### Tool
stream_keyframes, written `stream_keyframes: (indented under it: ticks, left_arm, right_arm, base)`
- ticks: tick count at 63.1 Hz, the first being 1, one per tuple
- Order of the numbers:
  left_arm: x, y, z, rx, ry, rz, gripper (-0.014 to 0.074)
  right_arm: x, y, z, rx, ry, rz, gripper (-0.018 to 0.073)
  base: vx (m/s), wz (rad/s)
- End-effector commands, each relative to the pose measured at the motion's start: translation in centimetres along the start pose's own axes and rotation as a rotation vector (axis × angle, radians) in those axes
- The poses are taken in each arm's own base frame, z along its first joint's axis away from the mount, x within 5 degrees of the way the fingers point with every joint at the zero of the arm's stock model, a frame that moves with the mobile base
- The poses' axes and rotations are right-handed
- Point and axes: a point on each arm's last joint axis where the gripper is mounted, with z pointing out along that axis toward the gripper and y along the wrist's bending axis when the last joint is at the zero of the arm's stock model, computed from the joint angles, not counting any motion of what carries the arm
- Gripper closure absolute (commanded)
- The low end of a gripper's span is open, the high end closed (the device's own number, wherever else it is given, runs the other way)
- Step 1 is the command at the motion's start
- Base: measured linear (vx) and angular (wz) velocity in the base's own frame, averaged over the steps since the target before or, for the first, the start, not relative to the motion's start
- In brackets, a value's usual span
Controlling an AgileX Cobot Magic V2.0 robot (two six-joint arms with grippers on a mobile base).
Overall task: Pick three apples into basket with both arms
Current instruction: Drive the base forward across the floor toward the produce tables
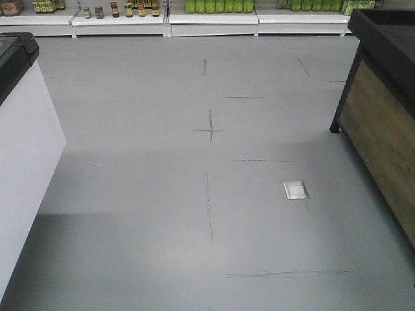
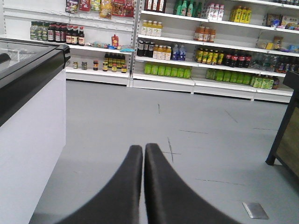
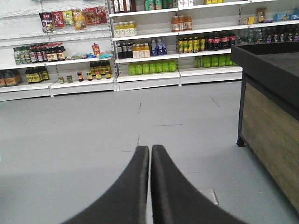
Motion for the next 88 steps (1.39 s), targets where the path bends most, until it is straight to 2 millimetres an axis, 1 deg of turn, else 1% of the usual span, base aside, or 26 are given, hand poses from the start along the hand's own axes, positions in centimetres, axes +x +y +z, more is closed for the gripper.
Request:
stream_keyframes:
  ticks: [1,88]
  left_arm:
    - [-0.38,-0.11,-0.09,0.017,-0.073,-0.001,0.0603]
    - [-0.38,-0.11,-0.09,0.017,-0.073,-0.001,0.0603]
  right_arm:
    - [-0.29,0.02,-0.05,-0.001,-0.077,-0.016,0.0564]
    - [-0.29,0.02,-0.05,-0.001,-0.077,-0.016,0.0564]
  base:
    - [0.00,0.00]
    - [0.00,0.00]
